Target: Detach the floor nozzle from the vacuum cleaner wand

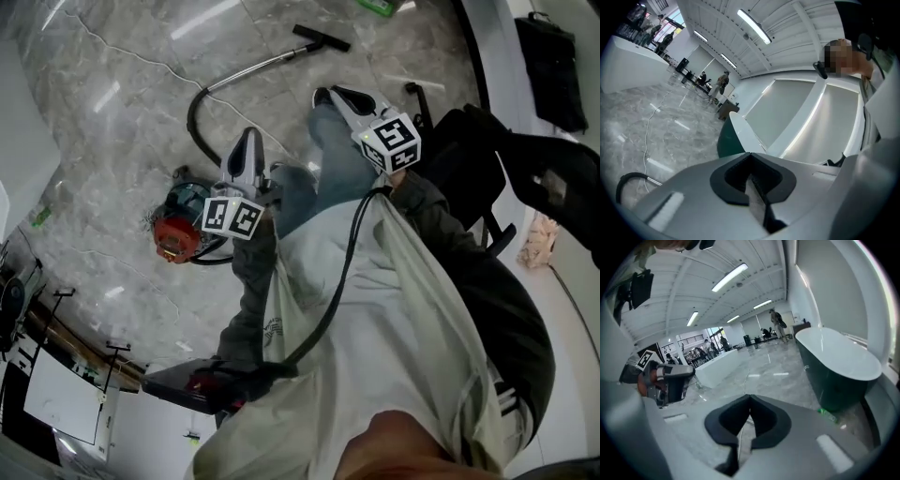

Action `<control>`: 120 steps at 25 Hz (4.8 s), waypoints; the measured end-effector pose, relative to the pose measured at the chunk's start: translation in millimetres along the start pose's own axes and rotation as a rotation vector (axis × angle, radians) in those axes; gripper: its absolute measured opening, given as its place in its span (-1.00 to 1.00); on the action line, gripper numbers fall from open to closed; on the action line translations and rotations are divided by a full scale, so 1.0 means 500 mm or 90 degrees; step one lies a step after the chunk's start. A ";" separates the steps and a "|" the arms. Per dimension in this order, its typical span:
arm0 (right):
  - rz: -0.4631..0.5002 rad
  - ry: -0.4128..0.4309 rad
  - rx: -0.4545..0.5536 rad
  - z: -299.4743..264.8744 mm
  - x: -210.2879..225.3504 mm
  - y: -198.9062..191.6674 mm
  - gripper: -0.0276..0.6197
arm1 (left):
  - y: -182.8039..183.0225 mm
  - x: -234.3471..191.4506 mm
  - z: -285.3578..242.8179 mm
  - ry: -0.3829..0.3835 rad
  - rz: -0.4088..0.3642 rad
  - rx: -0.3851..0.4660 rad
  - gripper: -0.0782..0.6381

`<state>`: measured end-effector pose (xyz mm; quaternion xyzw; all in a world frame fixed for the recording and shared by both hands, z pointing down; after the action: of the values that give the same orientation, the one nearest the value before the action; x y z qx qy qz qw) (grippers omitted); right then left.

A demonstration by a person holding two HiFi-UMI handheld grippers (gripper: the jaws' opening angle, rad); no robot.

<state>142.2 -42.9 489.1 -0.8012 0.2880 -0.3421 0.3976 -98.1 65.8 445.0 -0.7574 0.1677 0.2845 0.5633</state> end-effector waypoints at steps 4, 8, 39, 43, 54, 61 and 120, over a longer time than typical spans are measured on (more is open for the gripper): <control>0.040 -0.018 -0.036 -0.109 0.129 -0.090 -0.91 | -0.079 -0.091 -0.132 0.058 -0.024 -0.010 -0.77; 0.045 -0.060 -0.077 -0.227 0.234 -0.239 -0.91 | -0.203 -0.221 -0.215 0.098 -0.028 -0.015 -0.77; -0.837 -0.320 0.150 -0.842 0.573 -1.059 -0.38 | -0.585 -0.732 -0.365 0.042 0.143 0.076 -0.43; -0.770 -0.236 0.288 -0.752 0.522 -0.906 -0.42 | -0.607 -0.707 -0.348 0.037 0.167 0.000 -0.36; -0.395 0.061 0.304 -0.397 0.230 -0.368 -0.43 | -0.588 -0.552 -0.371 -0.176 0.549 0.181 0.68; -0.254 0.178 0.243 -0.301 0.171 -0.192 -0.41 | -0.478 -0.437 -0.428 -0.200 0.691 0.347 0.79; -0.354 0.147 0.460 0.151 -0.297 0.493 -0.55 | 0.217 0.068 0.086 -0.173 0.764 0.560 -0.57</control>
<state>65.2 -28.4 202.1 -0.6149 -0.0332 -0.6009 0.5096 -144.2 75.1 333.0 -0.1998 0.5785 0.5404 0.5774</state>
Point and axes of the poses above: the fingertips, and each gripper's own axes: z backward along the fingers, x to its right, y out of its top, the point moved 8 cm from there along z, backward along the fingers, and after that the axes turned 6 degrees about x, right-handed, at the moved point
